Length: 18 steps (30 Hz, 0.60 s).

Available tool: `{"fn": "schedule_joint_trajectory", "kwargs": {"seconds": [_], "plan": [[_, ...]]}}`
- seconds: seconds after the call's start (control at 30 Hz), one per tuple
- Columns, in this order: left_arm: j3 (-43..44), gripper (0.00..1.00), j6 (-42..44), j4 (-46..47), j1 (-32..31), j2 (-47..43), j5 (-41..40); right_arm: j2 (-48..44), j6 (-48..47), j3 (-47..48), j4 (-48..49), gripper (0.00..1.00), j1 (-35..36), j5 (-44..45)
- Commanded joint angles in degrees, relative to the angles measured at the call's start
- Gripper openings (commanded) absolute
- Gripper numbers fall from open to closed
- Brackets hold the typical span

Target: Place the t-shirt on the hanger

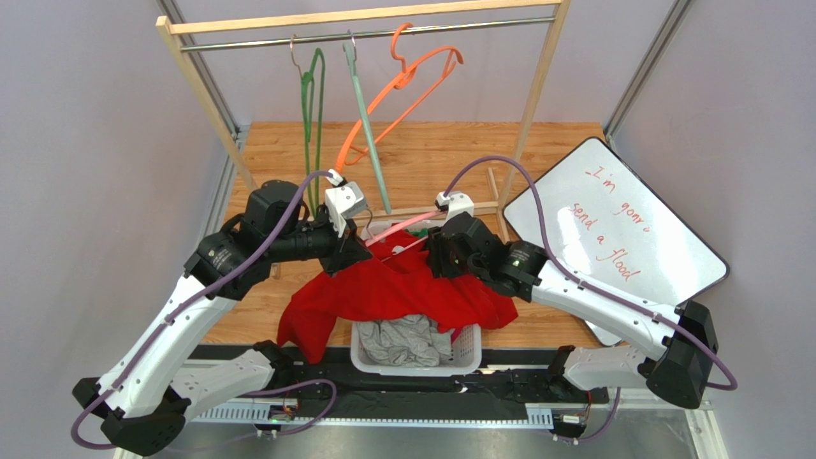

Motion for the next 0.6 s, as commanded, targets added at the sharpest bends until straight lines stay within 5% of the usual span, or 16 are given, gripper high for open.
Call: {"fn": "schedule_joint_trajectory", "kwargs": {"seconds": [0.0,0.13,0.43,0.57], "plan": [[3.2,0.00,-0.3,3.6,-0.1,-2.0,-1.1,-0.7,-2.3,-1.3,-4.8,0.33,-0.8,1.9],[3.1,0.00,-0.4,3.3,-0.1,-2.7,-1.5,-1.3,-3.0,-3.9,-6.3,0.22,-3.9,1.1],[3.1,0.00,0.0,2.9,-0.1,-2.8,0.1,-4.7,-4.6,-6.4,-3.5,0.28,-5.4,-8.1],[3.5,0.00,0.0,3.2,-0.2,-2.4,0.3,-4.8,-5.2,-8.0,-2.9,0.20,-6.9,-9.7]]}}
